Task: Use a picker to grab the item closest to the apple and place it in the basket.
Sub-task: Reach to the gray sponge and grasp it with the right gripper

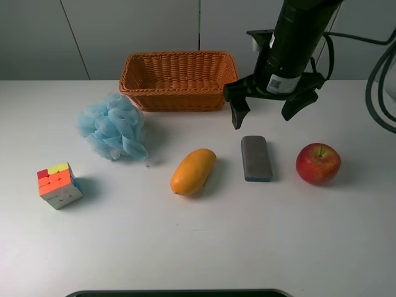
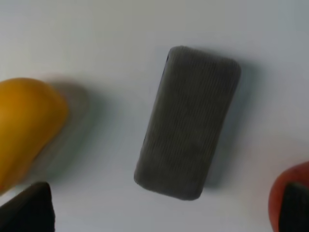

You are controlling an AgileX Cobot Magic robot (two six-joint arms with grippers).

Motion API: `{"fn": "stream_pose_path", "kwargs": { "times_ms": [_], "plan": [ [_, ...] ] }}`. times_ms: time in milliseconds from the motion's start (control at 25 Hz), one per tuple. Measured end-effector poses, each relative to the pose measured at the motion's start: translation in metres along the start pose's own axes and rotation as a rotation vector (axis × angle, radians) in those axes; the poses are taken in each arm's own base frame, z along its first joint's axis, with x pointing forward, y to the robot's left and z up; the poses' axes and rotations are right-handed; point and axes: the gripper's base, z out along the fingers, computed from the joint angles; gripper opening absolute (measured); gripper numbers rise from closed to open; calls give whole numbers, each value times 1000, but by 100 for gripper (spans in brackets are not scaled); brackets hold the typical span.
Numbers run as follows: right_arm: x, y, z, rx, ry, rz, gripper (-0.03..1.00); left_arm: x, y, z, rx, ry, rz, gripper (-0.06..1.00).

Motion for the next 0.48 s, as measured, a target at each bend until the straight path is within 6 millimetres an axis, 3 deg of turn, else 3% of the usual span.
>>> {"fn": "stream_pose_path", "kwargs": {
  "times_ms": [480],
  "plan": [
    [-12, 6, 66, 27, 98, 22, 70, 0, 0, 0, 0, 0, 0, 74]
  ]
}}
